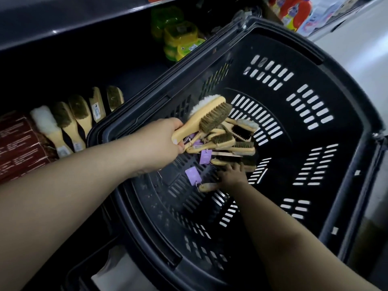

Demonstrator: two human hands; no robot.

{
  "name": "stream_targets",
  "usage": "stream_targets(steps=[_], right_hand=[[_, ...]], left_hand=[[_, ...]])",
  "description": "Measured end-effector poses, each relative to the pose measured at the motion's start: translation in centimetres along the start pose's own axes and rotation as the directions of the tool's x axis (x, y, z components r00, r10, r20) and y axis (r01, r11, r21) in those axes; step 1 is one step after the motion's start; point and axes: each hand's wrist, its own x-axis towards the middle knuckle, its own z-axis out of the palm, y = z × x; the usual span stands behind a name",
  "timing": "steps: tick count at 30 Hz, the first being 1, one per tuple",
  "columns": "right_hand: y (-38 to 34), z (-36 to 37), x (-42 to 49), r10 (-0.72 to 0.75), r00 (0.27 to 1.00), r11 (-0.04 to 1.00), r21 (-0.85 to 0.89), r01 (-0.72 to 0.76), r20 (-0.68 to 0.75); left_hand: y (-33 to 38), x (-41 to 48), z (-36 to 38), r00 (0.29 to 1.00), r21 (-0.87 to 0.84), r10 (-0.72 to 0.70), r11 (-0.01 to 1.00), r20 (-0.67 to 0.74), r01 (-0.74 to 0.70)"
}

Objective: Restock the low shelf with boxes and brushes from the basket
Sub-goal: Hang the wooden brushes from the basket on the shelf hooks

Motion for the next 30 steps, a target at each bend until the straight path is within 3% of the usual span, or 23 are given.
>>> stream_targets(steps=[3,5,8,10,12,15,18,21,23,25,27,29,30], right_hand=[[0.7,-4.0,-1.7,-0.199,0.973,0.919,0.368,0.143,0.118],[0.5,-7.6,-3.5,-0.301,0.952,0.828,0.508,0.235,0.050],[0.2,-12.8,-6.6,-0.398,0.902,0.838,0.335,0.431,-0.165],[0.3,-14.9,-8.9,-0.428,0.846,0.880,0.068,0.471,-0.317],[0.6,-15.8,-11.2,-0.429,0.705,0.897,-0.174,0.407,-0.564],[0.5,-15.6,-13.8,-0.385,0.323,0.888,-0.252,0.384,-0.864],[-0.6,-15.3,-14.4,-0.339,0.176,0.908,-0.273,0.316,-0.924],[-1.4,-14.8,-13.8,-0.313,0.099,0.883,-0.250,0.398,-0.945],[-1.2,-14.5,-12.3,-0.157,0.187,0.870,-0.046,0.491,-0.970],[-0.2,-13.8,-10.2,0.156,0.447,0.800,0.378,0.466,-0.881],[1.6,-12.3,-7.0,0.412,0.703,0.614,0.746,0.256,-0.580],[2.8,-10.2,-4.2,0.434,0.878,0.471,0.881,-0.029,-0.203],[3.0,-9.3,-3.3,0.387,0.920,0.400,0.910,-0.107,-0.062]], left_hand=[[0.1,0.2,0.1,1.000,-0.093,-0.024,0.995,0.018,0.026],[0.3,0.2,0.1,0.999,-0.191,-0.037,0.981,0.033,0.042],[0.4,0.3,-0.2,0.999,-0.266,-0.044,0.963,-0.006,0.041],[0.4,0.3,-0.4,0.998,-0.279,-0.060,0.959,-0.036,0.048],[0.4,0.3,-0.4,0.997,-0.339,-0.077,0.938,-0.008,0.069],[0.5,-0.2,-0.1,0.990,-0.515,-0.072,0.848,0.120,0.124],[0.4,-0.7,0.6,0.979,-0.526,-0.026,0.841,0.200,0.130],[0.4,-0.8,1.0,0.981,-0.564,-0.015,0.816,0.194,0.124],[0.2,-0.7,1.0,0.986,-0.554,-0.035,0.824,0.162,0.120],[0.0,-0.6,1.1,0.992,-0.478,-0.055,0.872,0.115,0.104],[-0.2,-0.6,1.3,0.996,-0.414,-0.063,0.906,0.069,0.086],[-0.3,-0.5,1.4,0.998,-0.391,-0.062,0.918,0.028,0.068],[-0.3,-0.4,1.4,0.998,-0.378,-0.055,0.924,0.004,0.052]])
